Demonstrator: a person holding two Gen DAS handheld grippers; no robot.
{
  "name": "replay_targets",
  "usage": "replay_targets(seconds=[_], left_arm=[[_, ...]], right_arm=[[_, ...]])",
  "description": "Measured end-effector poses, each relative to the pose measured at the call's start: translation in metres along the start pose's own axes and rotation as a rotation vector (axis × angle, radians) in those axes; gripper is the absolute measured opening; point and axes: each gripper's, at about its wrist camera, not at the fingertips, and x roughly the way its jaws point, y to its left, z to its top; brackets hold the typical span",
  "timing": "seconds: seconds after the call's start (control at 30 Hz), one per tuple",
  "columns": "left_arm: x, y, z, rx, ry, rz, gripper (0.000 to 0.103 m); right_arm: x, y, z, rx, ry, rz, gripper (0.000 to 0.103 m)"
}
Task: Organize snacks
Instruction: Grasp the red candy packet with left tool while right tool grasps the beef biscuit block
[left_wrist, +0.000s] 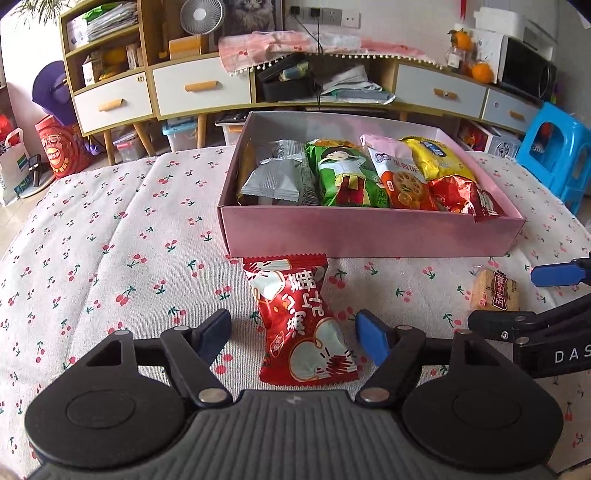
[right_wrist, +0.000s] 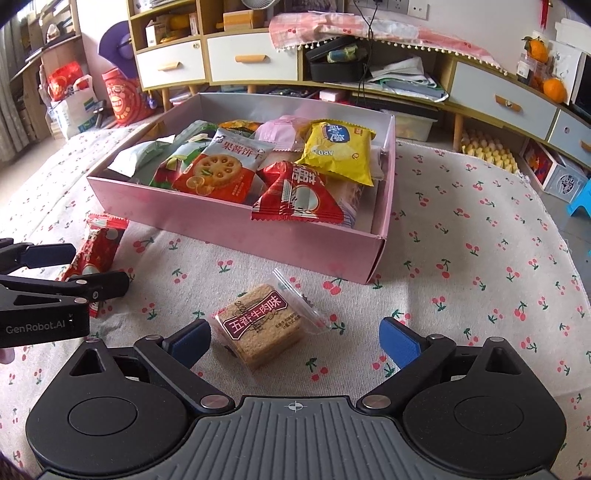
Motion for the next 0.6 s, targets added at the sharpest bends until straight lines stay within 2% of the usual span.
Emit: replay_targets(seconds=[0.13,0.2,0.37,0.6], left_arm=[[-0.002,0.001,0.003,-0.001,-0.005,-0.017,0.051],[-0.002,0.002,0.003,0.002,-0.004,-0.028,0.044],[-0.003,0.006,0.005,-0.011,0.008,-0.054,0.037],[-0.007,0.012,0.007,-0.034,0.024,-0.082,0.035]], right_arm=[[-0.002,0.000,0.002,0.001,0.000,0.025,0.084],[-0.003,0.002,0.003,-0.004,-0.001,0.038,0.069],[-0.007,0.004,0.005,0.000,-0.006,0.052,0.053],[-0.013,-0.004,0.011,0.060,0.002,0.062,0.049]])
